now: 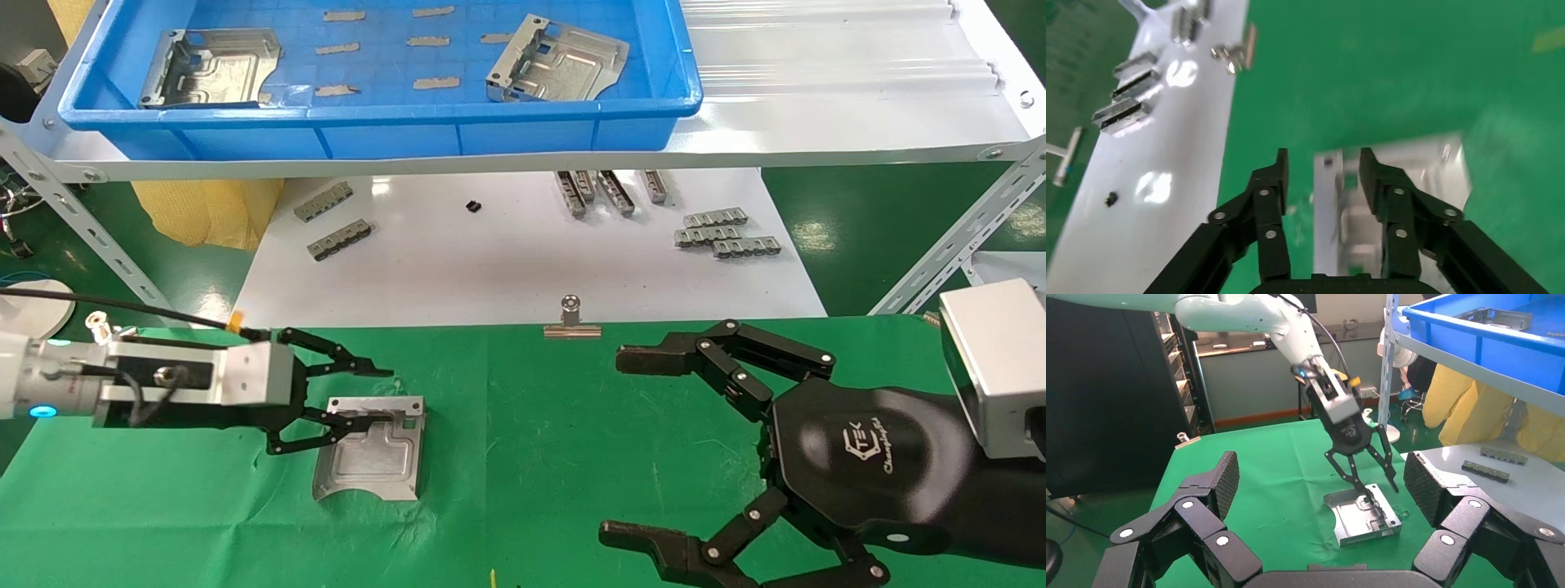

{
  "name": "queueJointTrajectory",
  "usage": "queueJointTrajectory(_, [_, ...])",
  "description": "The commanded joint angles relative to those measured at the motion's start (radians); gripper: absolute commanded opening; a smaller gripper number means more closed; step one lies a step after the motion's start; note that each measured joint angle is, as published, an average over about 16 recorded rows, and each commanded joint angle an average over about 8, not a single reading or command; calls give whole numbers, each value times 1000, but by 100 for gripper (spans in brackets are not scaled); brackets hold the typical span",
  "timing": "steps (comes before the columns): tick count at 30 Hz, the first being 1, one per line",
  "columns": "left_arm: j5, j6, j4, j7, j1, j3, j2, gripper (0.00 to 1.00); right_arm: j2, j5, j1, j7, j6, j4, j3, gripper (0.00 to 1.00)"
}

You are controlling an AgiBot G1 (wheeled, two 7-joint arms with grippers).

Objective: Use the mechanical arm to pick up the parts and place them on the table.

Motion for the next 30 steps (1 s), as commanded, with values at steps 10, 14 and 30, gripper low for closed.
queueJointTrajectory(10, [-74,52,58,-101,6,-47,-8,100,0,0,0,0,0,0,0,100])
queueJointTrajectory(14, [-67,49,49,-92,7,-43,-9,100,0,0,0,0,0,0,0,100])
queueJointTrajectory(30, [-148,29,-219,-282,138,-139,-91,100,0,0,0,0,0,-1,0,100])
